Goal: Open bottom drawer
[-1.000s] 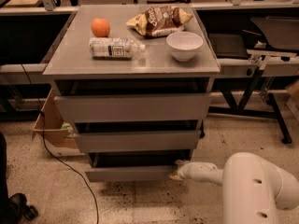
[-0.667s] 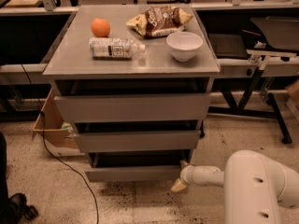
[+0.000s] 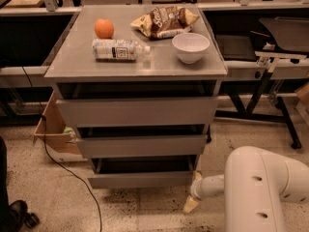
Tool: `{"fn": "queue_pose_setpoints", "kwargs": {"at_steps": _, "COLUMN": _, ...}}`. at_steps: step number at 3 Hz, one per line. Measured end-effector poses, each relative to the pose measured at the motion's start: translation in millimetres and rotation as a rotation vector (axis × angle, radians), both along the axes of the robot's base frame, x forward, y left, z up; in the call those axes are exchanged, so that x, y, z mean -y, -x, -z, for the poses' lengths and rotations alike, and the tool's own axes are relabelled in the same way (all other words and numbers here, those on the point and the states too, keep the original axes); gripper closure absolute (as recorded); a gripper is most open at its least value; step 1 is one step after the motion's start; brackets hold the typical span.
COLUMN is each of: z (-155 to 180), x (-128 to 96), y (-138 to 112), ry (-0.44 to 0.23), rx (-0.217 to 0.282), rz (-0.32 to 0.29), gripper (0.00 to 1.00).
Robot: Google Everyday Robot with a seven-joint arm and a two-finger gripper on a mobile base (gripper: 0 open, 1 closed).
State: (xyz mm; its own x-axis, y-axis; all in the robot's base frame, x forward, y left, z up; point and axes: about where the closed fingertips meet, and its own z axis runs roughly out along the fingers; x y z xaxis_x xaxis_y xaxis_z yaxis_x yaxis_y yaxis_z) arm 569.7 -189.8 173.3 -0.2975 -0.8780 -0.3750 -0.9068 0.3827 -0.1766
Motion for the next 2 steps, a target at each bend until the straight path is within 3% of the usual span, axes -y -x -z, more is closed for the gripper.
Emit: {"fn": "queue_pose_setpoints", "kwargs": {"at_steps": 2, "z": -16.0, "x": 2.2, "y": -7.5, "ry": 0.038, "rx": 0.016, "rz": -0.023, "gripper": 0.00}}
